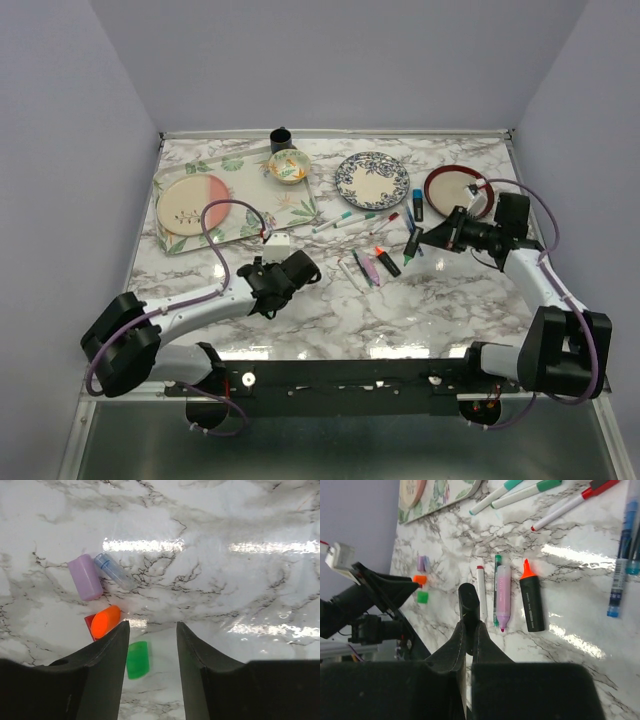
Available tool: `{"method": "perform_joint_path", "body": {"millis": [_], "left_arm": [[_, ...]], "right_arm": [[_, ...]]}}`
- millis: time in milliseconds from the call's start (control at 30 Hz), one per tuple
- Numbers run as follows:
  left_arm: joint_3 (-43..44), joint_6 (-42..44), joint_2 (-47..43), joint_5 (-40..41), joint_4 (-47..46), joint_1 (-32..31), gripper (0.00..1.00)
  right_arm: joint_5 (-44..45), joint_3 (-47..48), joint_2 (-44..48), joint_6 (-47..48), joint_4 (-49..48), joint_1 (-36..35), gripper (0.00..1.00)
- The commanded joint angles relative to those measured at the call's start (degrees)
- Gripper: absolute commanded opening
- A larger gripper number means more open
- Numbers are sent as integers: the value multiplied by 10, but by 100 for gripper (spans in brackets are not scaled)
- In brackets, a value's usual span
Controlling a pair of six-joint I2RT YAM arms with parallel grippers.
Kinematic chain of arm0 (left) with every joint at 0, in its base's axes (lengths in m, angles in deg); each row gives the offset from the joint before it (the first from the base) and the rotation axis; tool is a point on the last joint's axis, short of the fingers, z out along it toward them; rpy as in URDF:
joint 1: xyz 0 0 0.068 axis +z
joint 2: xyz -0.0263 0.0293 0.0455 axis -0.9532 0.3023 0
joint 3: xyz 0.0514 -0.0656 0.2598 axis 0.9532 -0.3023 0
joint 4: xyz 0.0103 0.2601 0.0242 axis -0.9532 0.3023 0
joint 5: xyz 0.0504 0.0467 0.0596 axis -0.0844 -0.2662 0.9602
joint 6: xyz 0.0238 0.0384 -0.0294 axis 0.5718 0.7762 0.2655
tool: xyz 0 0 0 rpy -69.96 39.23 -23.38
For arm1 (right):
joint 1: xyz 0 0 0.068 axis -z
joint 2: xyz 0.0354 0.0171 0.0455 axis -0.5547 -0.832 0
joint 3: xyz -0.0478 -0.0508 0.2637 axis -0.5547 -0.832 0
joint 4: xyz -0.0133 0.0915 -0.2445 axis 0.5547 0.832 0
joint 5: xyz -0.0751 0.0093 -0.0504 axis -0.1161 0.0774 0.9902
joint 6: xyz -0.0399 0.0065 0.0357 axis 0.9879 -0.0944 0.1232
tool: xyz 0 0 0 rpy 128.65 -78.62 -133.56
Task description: Open the pen caps
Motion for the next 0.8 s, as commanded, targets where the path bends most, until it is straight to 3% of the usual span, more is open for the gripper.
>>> {"method": "perform_joint_path", "body": {"millis": [0, 167, 400, 600, 767], "left_arm": [[18, 30, -60, -28, -21, 2, 56], [13, 57, -142, -39, -34, 6, 77], [33, 100, -235, -52, -15, 18, 85], [44, 124, -286, -51, -6, 22, 95], [69, 162, -280, -64, -4, 28, 95]], "right_arm": [[68, 38, 0, 100, 66, -73, 0], [163, 87, -50, 168, 126, -139, 1], [261, 141, -132, 240, 172, -236, 7], [291, 156, -182, 250, 177, -263, 11], [318, 171, -210, 257, 183, -284, 18]]}}
